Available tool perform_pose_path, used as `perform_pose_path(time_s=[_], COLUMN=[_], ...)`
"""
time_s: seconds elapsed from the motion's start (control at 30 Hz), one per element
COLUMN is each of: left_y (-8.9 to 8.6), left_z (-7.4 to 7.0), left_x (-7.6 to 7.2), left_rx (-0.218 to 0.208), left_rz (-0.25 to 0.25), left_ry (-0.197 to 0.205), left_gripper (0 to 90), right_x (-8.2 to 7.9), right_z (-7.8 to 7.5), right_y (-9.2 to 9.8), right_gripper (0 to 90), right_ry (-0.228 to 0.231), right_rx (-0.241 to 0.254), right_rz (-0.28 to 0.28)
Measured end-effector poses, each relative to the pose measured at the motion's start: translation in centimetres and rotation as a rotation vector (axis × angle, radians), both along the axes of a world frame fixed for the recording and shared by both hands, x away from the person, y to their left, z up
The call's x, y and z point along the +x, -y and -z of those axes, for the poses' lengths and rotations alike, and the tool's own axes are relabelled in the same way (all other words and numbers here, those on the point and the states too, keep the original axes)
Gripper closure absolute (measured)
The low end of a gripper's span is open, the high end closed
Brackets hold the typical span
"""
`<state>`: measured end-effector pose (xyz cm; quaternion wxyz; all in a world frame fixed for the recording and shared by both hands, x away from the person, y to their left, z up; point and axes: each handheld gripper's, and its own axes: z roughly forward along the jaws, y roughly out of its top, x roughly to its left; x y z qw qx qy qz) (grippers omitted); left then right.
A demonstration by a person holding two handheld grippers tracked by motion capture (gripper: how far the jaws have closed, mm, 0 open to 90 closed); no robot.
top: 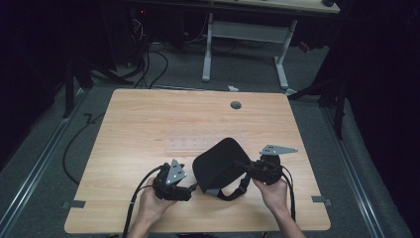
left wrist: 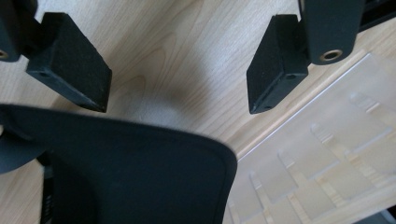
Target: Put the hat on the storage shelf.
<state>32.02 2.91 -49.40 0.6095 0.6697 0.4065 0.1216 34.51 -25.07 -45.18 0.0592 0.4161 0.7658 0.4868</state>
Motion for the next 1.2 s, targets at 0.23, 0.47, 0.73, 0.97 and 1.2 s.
perform_pose_path(time_s=[0.23, 0.47, 0.73, 0.97, 1.2], left_y=[0.4, 0.6, 0.7, 0.8, 1.0], left_z=[-0.2, 0.2, 0.2, 0.3, -0.1], left_x=[-0.1, -0.1, -0.3, -0.6, -1.1], left_rx=[0.008, 0.033, 0.049, 0.090, 0.078], left_rz=[0.009, 0.008, 0.008, 0.005, 0.029], left_ry=[0.020, 0.031, 0.047, 0.072, 0.113], left_gripper=[22.7, 23.5, 26.1, 31.2, 42.5], right_x=[0.3, 0.6, 0.7, 0.6, 0.6], right_z=[-0.1, -0.1, -0.2, -0.4, -0.4], right_y=[-0.6, -1.3, -2.0, -2.4, -3.1], right_gripper=[83.1, 83.0, 82.9, 82.8, 82.7], right_ry=[-0.016, -0.029, -0.034, -0.030, -0.032], right_rx=[-0.021, -0.053, -0.058, -0.057, -0.039], right_rz=[-0.005, -0.013, -0.027, -0.039, -0.069])
